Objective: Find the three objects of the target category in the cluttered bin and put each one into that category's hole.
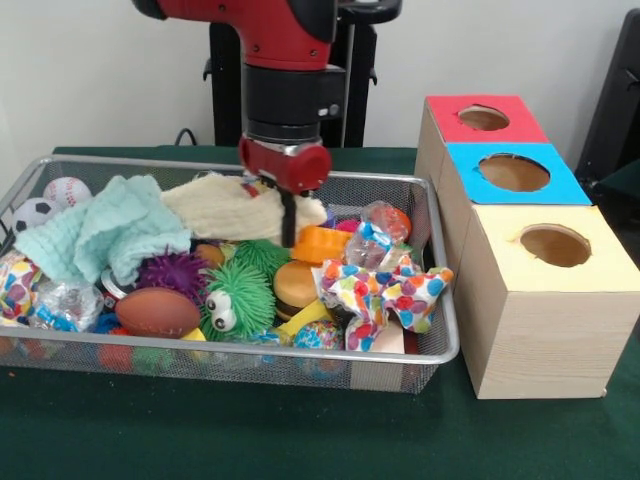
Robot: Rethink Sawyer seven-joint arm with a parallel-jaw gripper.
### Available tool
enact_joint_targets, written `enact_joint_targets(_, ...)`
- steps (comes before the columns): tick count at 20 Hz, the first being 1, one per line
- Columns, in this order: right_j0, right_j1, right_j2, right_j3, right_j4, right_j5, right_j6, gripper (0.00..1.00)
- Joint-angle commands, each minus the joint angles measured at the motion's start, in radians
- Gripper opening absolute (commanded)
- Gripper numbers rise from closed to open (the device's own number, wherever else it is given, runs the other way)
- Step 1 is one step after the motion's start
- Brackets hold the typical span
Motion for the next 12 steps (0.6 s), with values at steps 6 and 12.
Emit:
enact_joint_targets(6,0.132,0.014,0.014,0.094,0.21,-0.038,0.212,0.0)
enact_joint_targets(12,0.174,0.008,-0.069,0.109,0.261,0.0,0.182,0.0)
